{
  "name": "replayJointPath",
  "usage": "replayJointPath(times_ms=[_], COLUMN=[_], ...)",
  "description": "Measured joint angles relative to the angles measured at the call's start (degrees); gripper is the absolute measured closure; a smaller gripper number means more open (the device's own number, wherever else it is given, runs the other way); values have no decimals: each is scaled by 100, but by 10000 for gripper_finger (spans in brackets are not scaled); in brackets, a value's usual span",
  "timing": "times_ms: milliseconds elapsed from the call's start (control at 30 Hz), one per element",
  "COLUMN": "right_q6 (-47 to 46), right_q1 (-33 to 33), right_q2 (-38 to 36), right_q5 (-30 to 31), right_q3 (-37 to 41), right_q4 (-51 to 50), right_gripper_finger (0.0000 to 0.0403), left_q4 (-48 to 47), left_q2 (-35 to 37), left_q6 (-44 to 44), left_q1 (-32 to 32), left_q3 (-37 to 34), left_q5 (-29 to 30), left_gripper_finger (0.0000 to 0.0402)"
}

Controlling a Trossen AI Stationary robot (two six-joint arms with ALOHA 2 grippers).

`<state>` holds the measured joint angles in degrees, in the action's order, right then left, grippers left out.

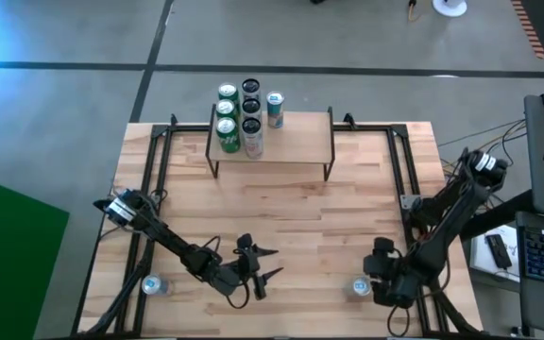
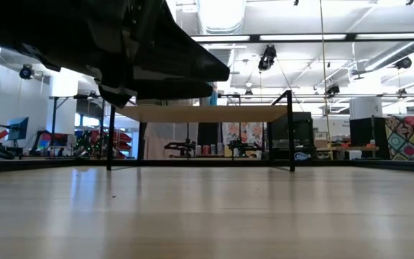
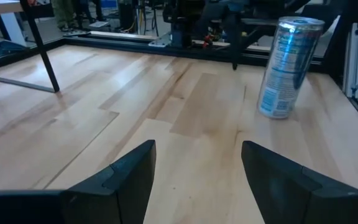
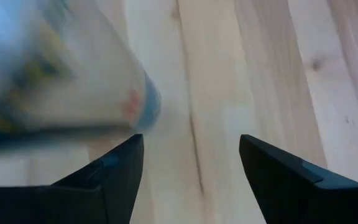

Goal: Place canned beverage on shelf
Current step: Put the right blue soda can on the shelf aligned with other blue soda cans

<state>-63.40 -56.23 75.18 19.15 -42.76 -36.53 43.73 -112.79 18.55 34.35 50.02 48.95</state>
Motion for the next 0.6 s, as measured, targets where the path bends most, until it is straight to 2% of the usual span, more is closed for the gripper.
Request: replayJointPath(times_ms=[167, 300, 367, 500, 600], right_q6=[26, -191, -305, -249, -248], right_q1=[-1, 1, 0, -193, -447], right_q2=[-213, -460, -591, -638, -505], right_q5=[589, 1179, 1123, 461, 189], right_q3=[2, 0, 0, 0, 0], right_q4=[607, 598, 479, 466, 468], right_gripper_finger=[149, 151, 151, 152, 152], left_q4=[24, 25, 24, -1, -33], left_q2=[0, 1, 2, 2, 2], left_q6=[0, 0, 0, 0, -33], left_q1=[10, 10, 12, 39, 41], left_q3=[0, 0, 0, 0, 0], left_q5=[2, 4, 2, -26, -411], left_gripper_finger=[177, 177, 177, 177, 177])
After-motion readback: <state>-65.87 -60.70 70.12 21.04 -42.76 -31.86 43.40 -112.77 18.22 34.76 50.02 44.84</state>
